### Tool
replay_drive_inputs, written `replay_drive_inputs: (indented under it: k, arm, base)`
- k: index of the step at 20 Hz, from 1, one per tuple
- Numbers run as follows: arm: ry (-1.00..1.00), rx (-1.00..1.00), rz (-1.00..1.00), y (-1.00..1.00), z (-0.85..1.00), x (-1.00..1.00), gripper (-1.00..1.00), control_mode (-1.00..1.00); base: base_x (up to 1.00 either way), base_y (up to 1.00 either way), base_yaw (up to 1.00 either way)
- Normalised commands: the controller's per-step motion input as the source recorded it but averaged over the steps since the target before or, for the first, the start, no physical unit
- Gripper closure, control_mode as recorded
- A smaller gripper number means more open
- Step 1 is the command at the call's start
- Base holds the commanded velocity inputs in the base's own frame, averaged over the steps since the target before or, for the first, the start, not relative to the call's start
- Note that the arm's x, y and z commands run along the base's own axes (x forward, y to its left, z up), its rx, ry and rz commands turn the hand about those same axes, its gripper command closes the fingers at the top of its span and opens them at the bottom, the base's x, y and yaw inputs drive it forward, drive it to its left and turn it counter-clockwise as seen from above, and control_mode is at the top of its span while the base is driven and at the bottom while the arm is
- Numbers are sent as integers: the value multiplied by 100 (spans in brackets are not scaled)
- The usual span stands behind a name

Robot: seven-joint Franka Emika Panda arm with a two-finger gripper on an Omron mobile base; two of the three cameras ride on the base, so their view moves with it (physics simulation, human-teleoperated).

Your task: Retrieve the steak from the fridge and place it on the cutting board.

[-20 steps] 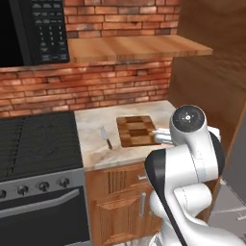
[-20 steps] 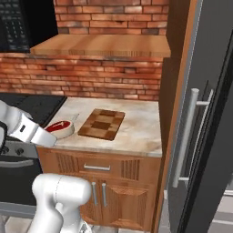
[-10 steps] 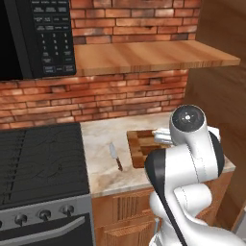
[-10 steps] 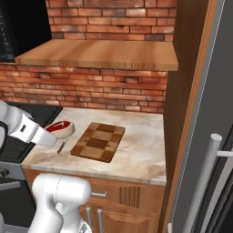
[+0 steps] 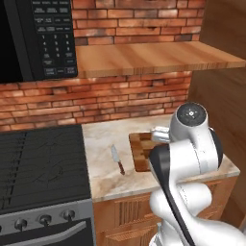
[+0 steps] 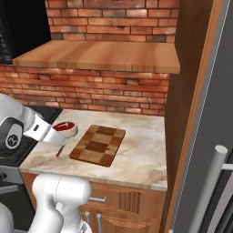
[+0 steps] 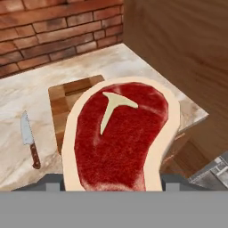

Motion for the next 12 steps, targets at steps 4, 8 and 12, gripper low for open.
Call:
replay_drive_inputs:
  k: [4, 8, 12]
  arm:
    - [13, 13, 9, 0, -39, 47, 100, -100]
    - [7, 2, 4, 0, -5, 43, 100, -100]
    - [3, 0, 2, -11, -9, 41, 100, -100]
  base:
    - [0, 0, 0]
    - [0, 0, 0]
    - [0, 0, 0]
